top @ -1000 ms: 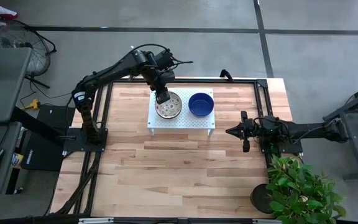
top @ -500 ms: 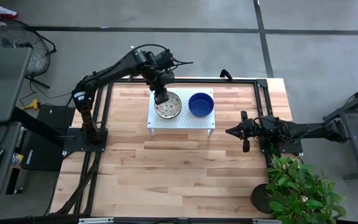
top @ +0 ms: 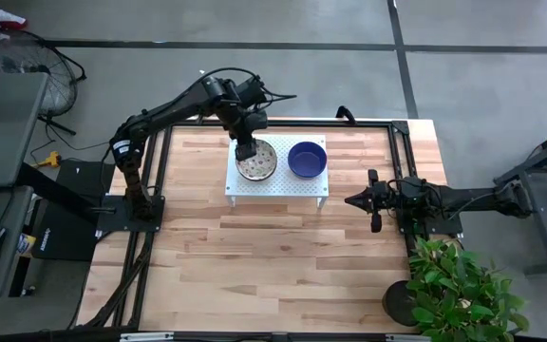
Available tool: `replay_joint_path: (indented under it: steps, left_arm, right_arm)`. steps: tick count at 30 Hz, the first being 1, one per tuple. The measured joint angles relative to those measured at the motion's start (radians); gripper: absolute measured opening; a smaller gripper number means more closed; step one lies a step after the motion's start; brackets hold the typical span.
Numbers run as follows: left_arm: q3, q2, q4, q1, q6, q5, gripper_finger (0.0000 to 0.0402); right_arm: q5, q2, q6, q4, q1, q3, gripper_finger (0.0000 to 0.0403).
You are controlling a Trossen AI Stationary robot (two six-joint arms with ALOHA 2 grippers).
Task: Pick & Place Mini bowls
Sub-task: Stack the white patterned bowl on top of the white patterned bowls on the shelf
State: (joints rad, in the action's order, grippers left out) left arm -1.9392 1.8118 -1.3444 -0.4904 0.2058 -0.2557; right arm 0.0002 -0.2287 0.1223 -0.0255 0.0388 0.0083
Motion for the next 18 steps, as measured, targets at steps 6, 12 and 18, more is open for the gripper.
replay_joint_path:
  steps: [6,12,18]
  left_arm:
    - [0.000,0.000,-0.001,0.000,0.000,0.003,0.0161]
    - [0.000,0.000,-0.012,0.004,0.025,0.038,0.0161]
    - [-0.043,0.000,-0.035,0.006,0.033,0.033,0.0161]
  right_arm:
    - [0.000,0.000,0.000,0.000,0.000,0.000,0.0000]
    - [0.000,0.000,0.000,0.000,0.000,0.000,0.0000]
    - [0.000,0.000,0.000,0.000,0.000,0.000,0.0000]
